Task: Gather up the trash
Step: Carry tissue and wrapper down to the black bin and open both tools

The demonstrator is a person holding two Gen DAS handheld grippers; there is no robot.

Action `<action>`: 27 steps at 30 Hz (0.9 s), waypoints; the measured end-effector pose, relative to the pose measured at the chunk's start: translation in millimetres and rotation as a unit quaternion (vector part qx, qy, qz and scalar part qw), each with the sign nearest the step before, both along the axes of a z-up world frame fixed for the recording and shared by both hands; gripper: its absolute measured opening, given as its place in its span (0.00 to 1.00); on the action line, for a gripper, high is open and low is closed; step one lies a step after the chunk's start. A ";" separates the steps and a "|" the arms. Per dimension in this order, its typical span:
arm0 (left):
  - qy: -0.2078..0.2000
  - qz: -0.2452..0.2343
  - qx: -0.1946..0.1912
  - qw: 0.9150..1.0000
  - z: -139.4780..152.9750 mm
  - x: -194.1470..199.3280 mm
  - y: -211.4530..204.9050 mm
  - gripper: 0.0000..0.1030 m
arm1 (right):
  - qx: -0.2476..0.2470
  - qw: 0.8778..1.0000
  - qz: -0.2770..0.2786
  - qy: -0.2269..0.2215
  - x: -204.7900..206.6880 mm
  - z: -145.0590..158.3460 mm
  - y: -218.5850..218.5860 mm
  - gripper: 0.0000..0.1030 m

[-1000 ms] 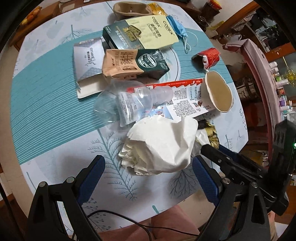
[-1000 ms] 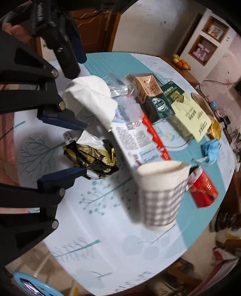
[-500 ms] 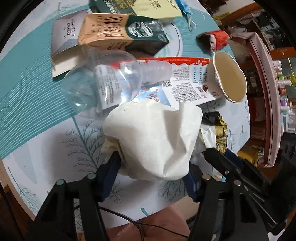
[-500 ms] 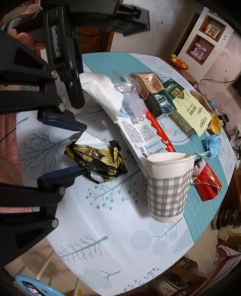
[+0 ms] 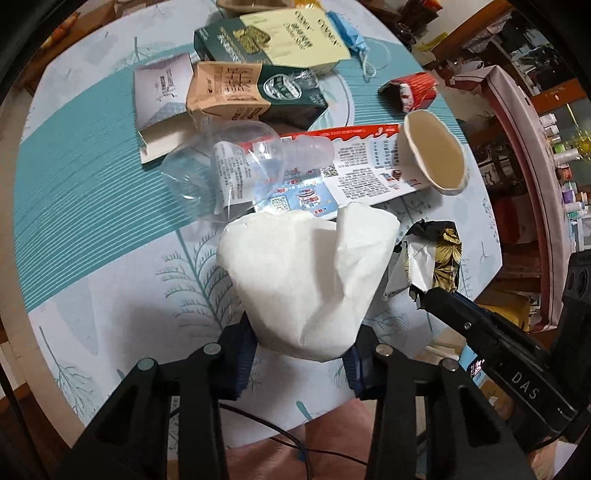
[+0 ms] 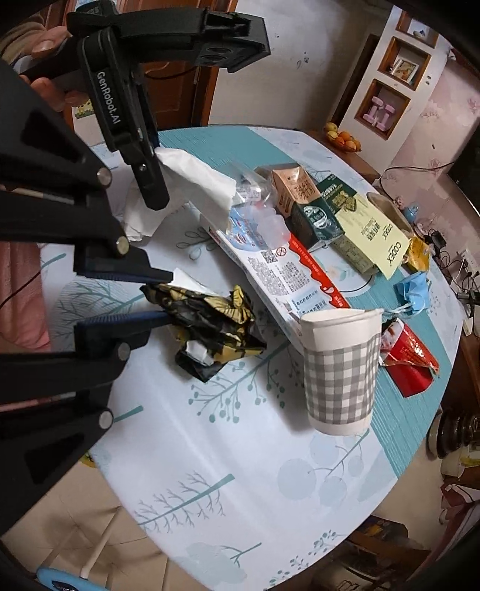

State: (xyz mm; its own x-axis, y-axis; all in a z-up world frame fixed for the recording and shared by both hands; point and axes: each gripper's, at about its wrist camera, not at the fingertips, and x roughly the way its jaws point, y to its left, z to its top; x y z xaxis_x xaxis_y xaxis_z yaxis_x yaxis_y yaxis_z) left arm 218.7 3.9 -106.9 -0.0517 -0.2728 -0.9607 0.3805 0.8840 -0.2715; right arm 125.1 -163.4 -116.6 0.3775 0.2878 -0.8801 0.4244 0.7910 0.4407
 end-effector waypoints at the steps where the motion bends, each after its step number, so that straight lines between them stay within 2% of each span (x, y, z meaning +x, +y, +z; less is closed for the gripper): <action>1: -0.005 -0.001 -0.001 1.000 2.0 -4.0 -0.5 0.38 | -0.001 1.000 0.002 -0.001 -1.7 2.3 0.5 0.14; 7: -0.051 0.012 -0.012 0.999 31.5 -32.6 -0.3 0.37 | -0.008 0.999 0.037 -0.018 -18.6 19.3 7.3 0.14; 10: -0.078 0.031 -0.017 0.996 47.2 -60.3 0.2 0.37 | -0.013 0.997 0.072 -0.033 -35.2 30.3 9.8 0.14; 14: -0.105 0.063 -0.017 0.992 54.6 -106.8 -7.8 0.37 | -0.027 0.991 0.122 -0.052 -65.4 40.5 10.6 0.14; 20: -0.108 0.086 0.000 0.990 40.3 -175.4 -22.4 0.37 | -0.034 0.981 0.181 -0.057 -130.7 35.0 -0.7 0.14; 27: -0.091 0.076 0.036 0.992 2.7 -238.1 -47.8 0.37 | -0.012 0.982 0.185 -0.019 -190.4 -3.1 -21.8 0.14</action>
